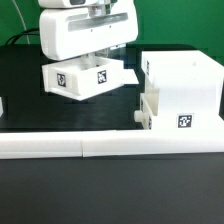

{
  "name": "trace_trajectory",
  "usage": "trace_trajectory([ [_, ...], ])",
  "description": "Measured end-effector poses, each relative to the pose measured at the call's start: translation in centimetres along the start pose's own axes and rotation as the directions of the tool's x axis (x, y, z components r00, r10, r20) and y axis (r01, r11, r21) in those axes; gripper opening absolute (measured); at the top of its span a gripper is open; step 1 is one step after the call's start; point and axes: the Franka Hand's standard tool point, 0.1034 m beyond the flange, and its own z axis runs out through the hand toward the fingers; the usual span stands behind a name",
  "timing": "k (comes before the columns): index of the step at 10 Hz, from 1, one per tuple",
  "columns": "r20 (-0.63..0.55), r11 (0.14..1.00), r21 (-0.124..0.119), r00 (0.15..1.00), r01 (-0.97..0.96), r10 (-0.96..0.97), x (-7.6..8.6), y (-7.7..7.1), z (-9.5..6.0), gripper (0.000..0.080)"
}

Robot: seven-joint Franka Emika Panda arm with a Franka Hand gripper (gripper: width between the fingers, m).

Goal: Assemble drawer

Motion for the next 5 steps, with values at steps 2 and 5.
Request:
trace_trajectory([
  [2,0.007,0.990,0.003,0.990,0.140,-0.140,0.06,0.43,0.06,0.0042],
  [5,0.016,0.928,0.006,0.928,0.371,-0.371,-0.25,0.50,0.21,0.0042],
])
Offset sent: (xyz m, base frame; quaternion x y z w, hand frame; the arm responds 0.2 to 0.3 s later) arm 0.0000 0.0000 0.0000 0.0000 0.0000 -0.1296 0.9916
